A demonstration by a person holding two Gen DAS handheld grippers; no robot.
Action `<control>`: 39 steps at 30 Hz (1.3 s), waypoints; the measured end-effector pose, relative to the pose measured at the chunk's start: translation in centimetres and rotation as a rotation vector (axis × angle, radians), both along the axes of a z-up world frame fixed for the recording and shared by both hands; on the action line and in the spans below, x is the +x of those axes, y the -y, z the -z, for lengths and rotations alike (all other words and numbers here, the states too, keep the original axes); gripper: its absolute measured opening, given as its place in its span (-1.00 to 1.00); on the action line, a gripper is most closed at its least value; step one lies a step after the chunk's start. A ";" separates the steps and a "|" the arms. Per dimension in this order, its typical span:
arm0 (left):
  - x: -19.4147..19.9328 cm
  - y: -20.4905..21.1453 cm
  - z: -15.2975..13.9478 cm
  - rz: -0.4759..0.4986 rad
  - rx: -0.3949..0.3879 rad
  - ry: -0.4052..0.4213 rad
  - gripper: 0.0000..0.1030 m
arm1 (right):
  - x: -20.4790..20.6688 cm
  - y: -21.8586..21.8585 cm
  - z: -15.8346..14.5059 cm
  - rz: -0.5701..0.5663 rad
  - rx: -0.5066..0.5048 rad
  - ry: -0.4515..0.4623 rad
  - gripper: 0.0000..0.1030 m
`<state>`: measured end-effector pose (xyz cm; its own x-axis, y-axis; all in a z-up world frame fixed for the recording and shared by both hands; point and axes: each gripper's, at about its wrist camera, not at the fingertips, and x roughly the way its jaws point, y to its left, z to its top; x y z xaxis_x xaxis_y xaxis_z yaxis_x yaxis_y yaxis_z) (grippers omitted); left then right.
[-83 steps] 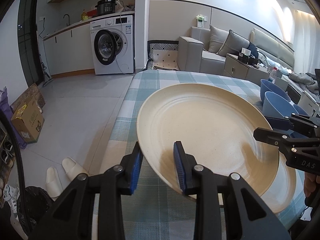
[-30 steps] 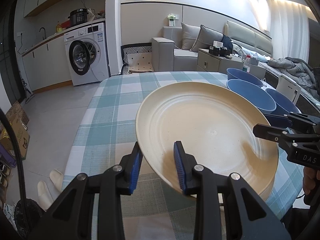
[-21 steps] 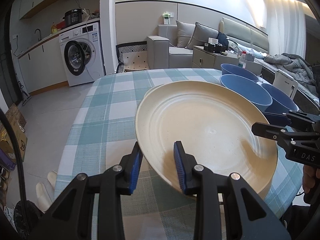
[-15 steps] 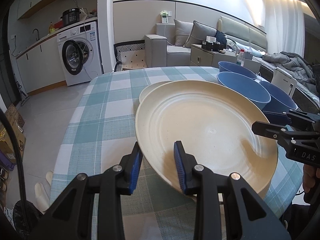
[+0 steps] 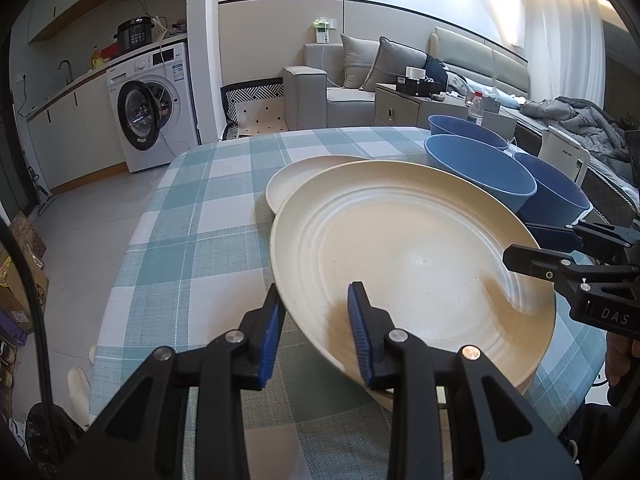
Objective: Organize plates and bowls
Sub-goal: 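Lower the held plate onto the other cream plate with the left gripper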
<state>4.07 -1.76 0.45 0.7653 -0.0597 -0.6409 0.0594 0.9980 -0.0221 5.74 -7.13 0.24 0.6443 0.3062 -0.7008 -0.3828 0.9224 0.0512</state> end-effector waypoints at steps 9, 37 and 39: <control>0.2 0.8 0.4 0.020 0.008 -0.010 -0.42 | -0.4 0.7 0.5 0.018 -0.005 -0.010 -0.14; 0.7 2.6 2.5 0.056 0.040 -0.064 -0.42 | -1.2 1.9 2.8 0.056 -0.046 -0.044 -0.14; 0.7 2.7 2.6 0.056 0.041 -0.067 -0.42 | -1.3 1.9 2.9 0.057 -0.046 -0.047 -0.14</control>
